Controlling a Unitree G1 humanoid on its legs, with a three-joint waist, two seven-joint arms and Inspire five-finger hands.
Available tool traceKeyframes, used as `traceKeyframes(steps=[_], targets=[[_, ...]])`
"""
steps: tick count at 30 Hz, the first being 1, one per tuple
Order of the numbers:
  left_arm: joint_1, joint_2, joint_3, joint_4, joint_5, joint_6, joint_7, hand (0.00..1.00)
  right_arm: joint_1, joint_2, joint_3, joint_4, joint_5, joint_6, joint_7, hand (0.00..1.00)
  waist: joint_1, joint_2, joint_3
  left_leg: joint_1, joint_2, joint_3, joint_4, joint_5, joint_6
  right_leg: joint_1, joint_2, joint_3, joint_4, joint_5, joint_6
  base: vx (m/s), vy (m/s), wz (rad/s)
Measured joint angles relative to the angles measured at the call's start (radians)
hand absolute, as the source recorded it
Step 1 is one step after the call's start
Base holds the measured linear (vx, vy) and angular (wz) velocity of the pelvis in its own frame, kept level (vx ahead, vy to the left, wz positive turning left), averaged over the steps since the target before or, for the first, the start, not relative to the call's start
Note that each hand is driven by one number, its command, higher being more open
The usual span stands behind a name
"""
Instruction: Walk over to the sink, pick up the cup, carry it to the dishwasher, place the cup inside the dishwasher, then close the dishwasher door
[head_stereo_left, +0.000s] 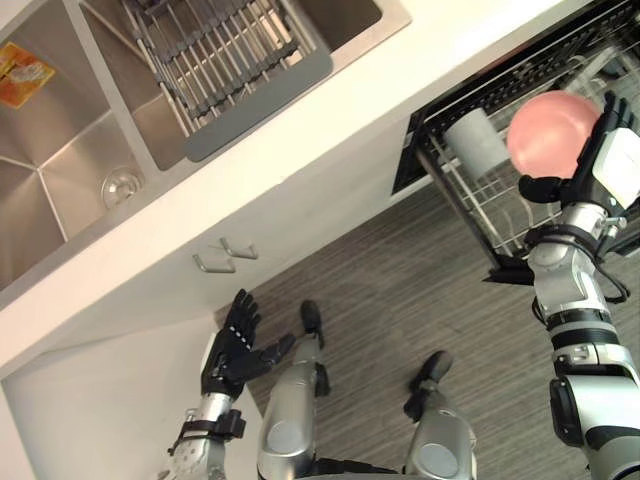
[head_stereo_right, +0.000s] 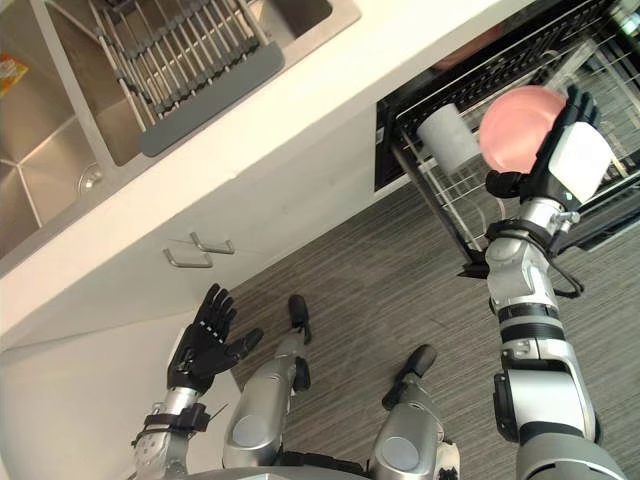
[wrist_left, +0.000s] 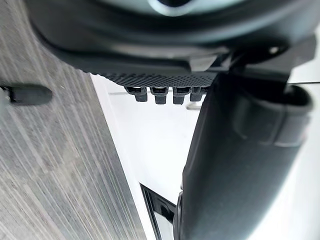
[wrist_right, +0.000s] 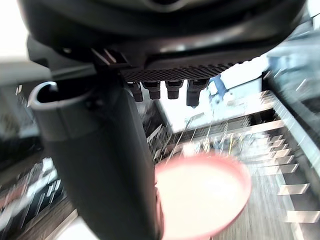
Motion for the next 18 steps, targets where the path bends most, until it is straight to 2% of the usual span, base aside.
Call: traceKeyframes(steps=[1,3,4,5,6,7,8,9,10,12,14,15,17,18], targets=[[0.017,0.003,0.019,0.021,-0.012,-0.01,-0.038,1.0,0.022,0.008,-0.021,-0.002,0.019,-0.009,-0.013,1.0,-0.005,-0.01,-0.007,0.003,0.001,0.0,0.0,-0.002,-0.003,0.005,0.002,-0.002,-0.004,0.001,0.001,-0.03,-0.013,0.0],[0.093,0.01,0.062,0.066,-0.107,-0.03,-0.169,1.0,0.11,0.035,-0.093,0.009,0.087,-0.025,-0.048,1.0,-0.018,-0.051,-0.027,0.031,-0.001,0.001,0.0,-0.01,-0.013,0.034,0.002,-0.001,-0.017,0.003,0.005,0.0,-0.005,-0.06],[0.117,0.006,0.06,0.054,-0.116,-0.037,-0.169,1.0,0.13,0.042,-0.105,0.012,0.11,-0.026,-0.05,1.0,-0.018,-0.06,-0.032,0.04,-0.001,0.002,0.0,-0.011,-0.014,0.041,0.002,0.001,-0.019,0.004,0.005,0.0,0.0,-0.07],[0.162,-0.007,0.054,0.001,-0.069,-0.044,-0.094,1.0,0.159,0.044,-0.118,0.014,0.185,-0.026,-0.052,1.0,-0.02,-0.071,-0.038,0.063,-0.002,0.003,0.001,-0.011,-0.014,0.065,0.001,0.001,-0.022,0.005,0.007,-0.03,0.008,-0.09],[0.203,-0.019,0.049,-0.068,0.055,-0.026,0.03,1.0,0.169,0.044,-0.121,0.009,0.255,-0.011,-0.046,1.0,-0.023,-0.074,-0.045,0.087,-0.002,0.006,0.001,-0.011,-0.014,0.084,0.001,0.006,-0.023,0.005,0.007,-0.06,0.015,-0.09],[0.216,-0.022,0.044,-0.091,0.111,-0.013,0.072,1.0,0.17,0.044,-0.123,0.005,0.282,0.001,-0.041,1.0,-0.025,-0.072,-0.056,0.093,-0.001,0.008,0.0,-0.011,-0.015,0.085,0.001,0.008,-0.023,0.006,0.007,-0.11,0.026,-0.12],[0.228,-0.029,0.026,-0.119,0.205,0.026,0.128,1.0,0.179,0.039,-0.126,-0.007,0.332,0.021,-0.025,1.0,-0.027,-0.064,-0.085,0.093,0.003,0.012,-0.001,-0.012,-0.015,0.083,0.006,0.012,-0.026,0.009,0.005,-0.11,0.025,-0.1],[0.228,-0.034,0.024,-0.128,0.239,0.052,0.141,1.0,0.181,0.035,-0.126,-0.011,0.353,0.028,-0.016,1.0,-0.026,-0.06,-0.094,0.093,0.006,0.014,-0.004,-0.012,-0.016,0.081,0.009,0.014,-0.03,0.012,0.003,-0.15,0.035,-0.21],[0.223,-0.04,0.016,-0.144,0.264,0.096,0.158,1.0,0.181,0.035,-0.134,-0.012,0.396,0.033,-0.002,1.0,-0.025,-0.058,-0.1,0.089,0.018,0.03,-0.005,-0.029,-0.035,0.068,0.02,0.026,-0.041,0.013,0.0,-0.17,0.032,-0.29],[0.202,-0.038,0.014,-0.149,0.268,0.154,0.162,1.0,0.18,0.034,-0.17,-0.01,0.465,0.035,0.01,1.0,-0.026,-0.058,-0.1,0.053,0.028,0.04,-0.005,-0.026,-0.04,0.02,0.029,0.045,-0.042,0.016,-0.013,-0.17,0.024,-0.29],[0.164,-0.026,0.015,-0.152,0.247,0.217,0.169,1.0,0.165,0.035,-0.235,0.029,0.547,0.035,0.011,1.0,-0.032,-0.055,-0.093,-0.012,0.032,0.051,-0.005,-0.008,-0.039,-0.056,0.034,0.07,-0.047,0.044,-0.022,-0.11,0.019,-0.25],[0.153,-0.025,0.015,-0.157,0.238,0.231,0.175,1.0,0.158,0.034,-0.249,0.04,0.572,0.035,0.012,0.0,-0.035,-0.053,-0.086,-0.024,0.031,0.053,-0.005,-0.003,-0.033,-0.069,0.034,0.074,-0.054,0.055,-0.024,-0.06,0.019,-0.2],[0.106,-0.024,0.014,-0.187,0.214,0.258,0.207,1.0,0.123,0.033,-0.29,0.065,0.652,0.038,0.031,0.0,-0.05,-0.039,-0.05,-0.054,0.018,0.069,-0.005,0.017,-0.008,-0.102,0.028,0.095,-0.075,0.104,-0.022,-0.05,0.032,-0.19],[0.092,-0.024,0.013,-0.192,0.207,0.263,0.213,1.0,0.112,0.032,-0.295,0.073,0.668,0.038,0.041,0.0,-0.05,-0.035,-0.046,-0.06,0.015,0.078,-0.005,0.017,-0.008,-0.114,0.024,0.105,-0.077,0.11,-0.02,-0.04,0.039,-0.24]])
